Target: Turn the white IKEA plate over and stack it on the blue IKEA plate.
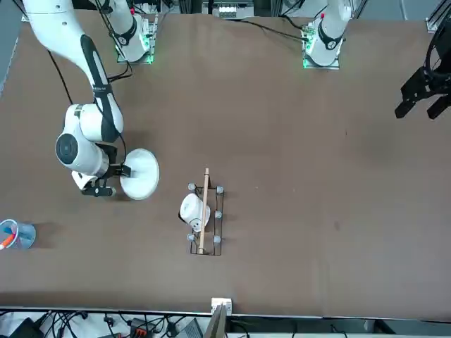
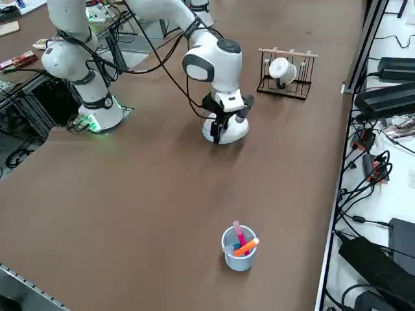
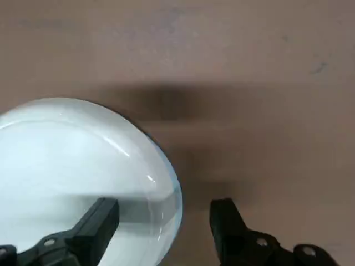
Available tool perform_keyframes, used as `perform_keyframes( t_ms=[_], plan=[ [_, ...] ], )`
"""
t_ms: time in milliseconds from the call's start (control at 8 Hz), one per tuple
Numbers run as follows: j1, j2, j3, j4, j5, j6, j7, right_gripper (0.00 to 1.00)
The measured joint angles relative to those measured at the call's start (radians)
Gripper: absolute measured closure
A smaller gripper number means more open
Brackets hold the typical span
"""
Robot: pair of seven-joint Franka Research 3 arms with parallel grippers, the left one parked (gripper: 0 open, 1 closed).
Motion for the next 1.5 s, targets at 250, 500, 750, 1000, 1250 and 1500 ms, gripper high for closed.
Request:
perform_keyframes(
  t_ms=[250,500,750,1000,1250,1500],
  plan=[
    [-0.005,-0.005,-0.006,-0.014,0.000,-0.001,-0.001,0.00],
    [-0.006,-0.017,-0.012,-0.020,-0.001,-0.011,-0.012,0.00],
    [-0.007,-0.039,-0.024,-0.019,-0.001,-0.042,-0.025,0.00],
    [-0.009,-0.085,-0.030,0.022,-0.001,-0.132,-0.019,0.00],
    [-0.011,-0.164,-0.031,0.130,-0.001,-0.307,-0.001,0.00],
    [-0.017,-0.220,-0.031,0.302,-0.001,-0.551,0.001,0.00]
  ],
)
